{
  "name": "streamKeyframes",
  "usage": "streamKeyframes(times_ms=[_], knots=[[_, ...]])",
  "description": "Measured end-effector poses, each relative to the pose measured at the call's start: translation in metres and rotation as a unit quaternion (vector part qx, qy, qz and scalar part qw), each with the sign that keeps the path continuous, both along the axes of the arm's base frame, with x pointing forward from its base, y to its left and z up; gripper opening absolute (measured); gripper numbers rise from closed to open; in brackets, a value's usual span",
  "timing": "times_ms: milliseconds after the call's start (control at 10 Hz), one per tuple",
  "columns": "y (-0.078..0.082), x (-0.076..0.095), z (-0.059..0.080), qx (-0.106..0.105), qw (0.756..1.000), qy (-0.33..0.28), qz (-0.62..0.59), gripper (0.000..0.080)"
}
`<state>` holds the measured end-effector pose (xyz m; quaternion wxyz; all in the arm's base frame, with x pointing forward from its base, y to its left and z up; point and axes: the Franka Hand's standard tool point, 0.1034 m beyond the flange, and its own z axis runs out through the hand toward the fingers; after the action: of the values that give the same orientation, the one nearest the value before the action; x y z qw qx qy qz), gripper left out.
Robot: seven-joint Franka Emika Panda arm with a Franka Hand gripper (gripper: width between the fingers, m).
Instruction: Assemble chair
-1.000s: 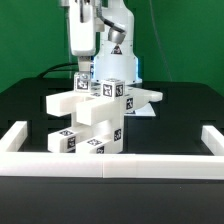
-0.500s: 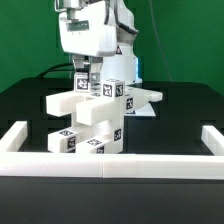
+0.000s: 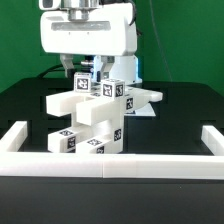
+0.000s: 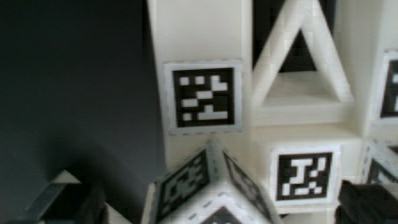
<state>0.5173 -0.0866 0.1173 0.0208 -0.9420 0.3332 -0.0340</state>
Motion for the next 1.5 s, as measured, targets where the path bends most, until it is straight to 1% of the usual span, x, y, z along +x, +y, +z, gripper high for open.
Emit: streamKeyframes(times_ms=[100,300,400,700,800,900,1000,1100,1200,1300,1400,1500], knots=[[-0.0001,0.0,0.0002,-0.005,0.999,-0.001,0.053,0.0649],[-0.0012,-0.0001,-0.0002,-0.015,0.993,-0.004,0.114,0.0649],[-0.0033,-0.0002,0.0002,-0.022,0.986,-0.003,0.168,0.0649],[-0.0079,-0.0011,0.0002,-0.034,0.964,0.001,0.263,0.0649],[-0.0087,-0.0012,0.0003,-0.036,0.96,0.001,0.279,0.0649],[-0.0094,-0.0015,0.0003,-0.041,0.948,0.004,0.315,0.0649],[-0.0094,-0.0015,0.0002,-0.041,0.946,0.004,0.322,0.0603],[-0.0096,-0.0016,0.0,-0.041,0.946,0.004,0.32,0.0603],[-0.0096,-0.0016,0.0,-0.041,0.946,0.004,0.32,0.0427],[-0.0096,-0.0016,-0.0001,-0.041,0.946,0.004,0.32,0.0427],[-0.0098,-0.0015,0.0,-0.041,0.948,0.004,0.316,0.0282],[-0.0098,-0.0015,0.0,-0.04,0.952,0.004,0.304,0.0283]])
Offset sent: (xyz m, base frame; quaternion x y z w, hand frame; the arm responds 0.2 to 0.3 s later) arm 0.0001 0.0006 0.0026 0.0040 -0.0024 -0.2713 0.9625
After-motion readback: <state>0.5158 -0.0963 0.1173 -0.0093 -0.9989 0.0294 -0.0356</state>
